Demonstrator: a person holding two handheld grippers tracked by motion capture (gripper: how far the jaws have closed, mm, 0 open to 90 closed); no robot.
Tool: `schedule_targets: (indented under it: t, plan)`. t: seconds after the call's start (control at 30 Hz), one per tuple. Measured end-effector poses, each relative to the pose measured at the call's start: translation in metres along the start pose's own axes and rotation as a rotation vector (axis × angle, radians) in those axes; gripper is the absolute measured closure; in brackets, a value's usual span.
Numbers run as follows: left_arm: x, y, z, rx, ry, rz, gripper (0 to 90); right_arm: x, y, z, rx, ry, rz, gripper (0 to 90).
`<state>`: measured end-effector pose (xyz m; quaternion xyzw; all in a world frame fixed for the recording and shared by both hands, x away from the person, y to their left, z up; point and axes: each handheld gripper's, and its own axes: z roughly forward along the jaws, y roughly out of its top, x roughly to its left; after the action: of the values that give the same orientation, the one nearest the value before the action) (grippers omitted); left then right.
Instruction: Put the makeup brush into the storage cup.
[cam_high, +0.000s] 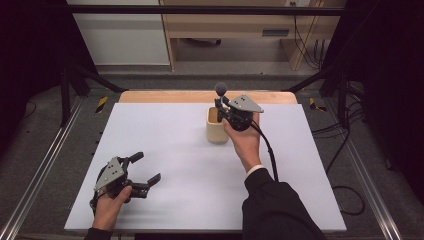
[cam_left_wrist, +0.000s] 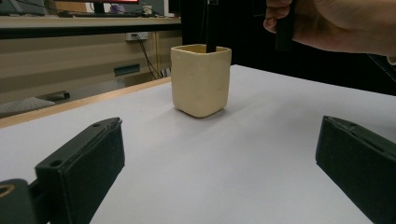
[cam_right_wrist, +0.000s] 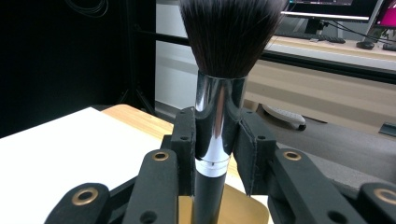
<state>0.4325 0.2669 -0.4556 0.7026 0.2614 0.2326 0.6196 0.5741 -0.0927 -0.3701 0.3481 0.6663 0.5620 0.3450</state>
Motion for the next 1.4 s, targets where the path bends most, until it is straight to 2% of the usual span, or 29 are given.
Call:
schedule_targets:
  t: [0.73,1.27,1.3,1.33,1.4]
  plan:
    - [0.000,0.001,-0.001,-0.003,0.000,0.000,1.0,0.001,-0.008,0.002,0.036,0.000,-0.009,70.9]
    - [0.001,0.001,-0.001,-0.001,0.002,0.000,1.0,-0.002,-0.019,-0.001,0.057,-0.003,0.015,70.2]
    - [0.001,0.000,-0.001,-0.002,0.003,-0.001,1.0,-0.002,-0.020,-0.001,0.061,0.000,0.012,67.4]
    - [0.001,0.000,-0.002,-0.002,0.004,-0.001,1.0,-0.001,-0.020,-0.002,0.062,-0.002,0.022,56.5]
    - [0.002,0.001,-0.003,-0.005,0.007,-0.002,1.0,0.000,-0.018,-0.005,0.083,0.000,0.019,44.1]
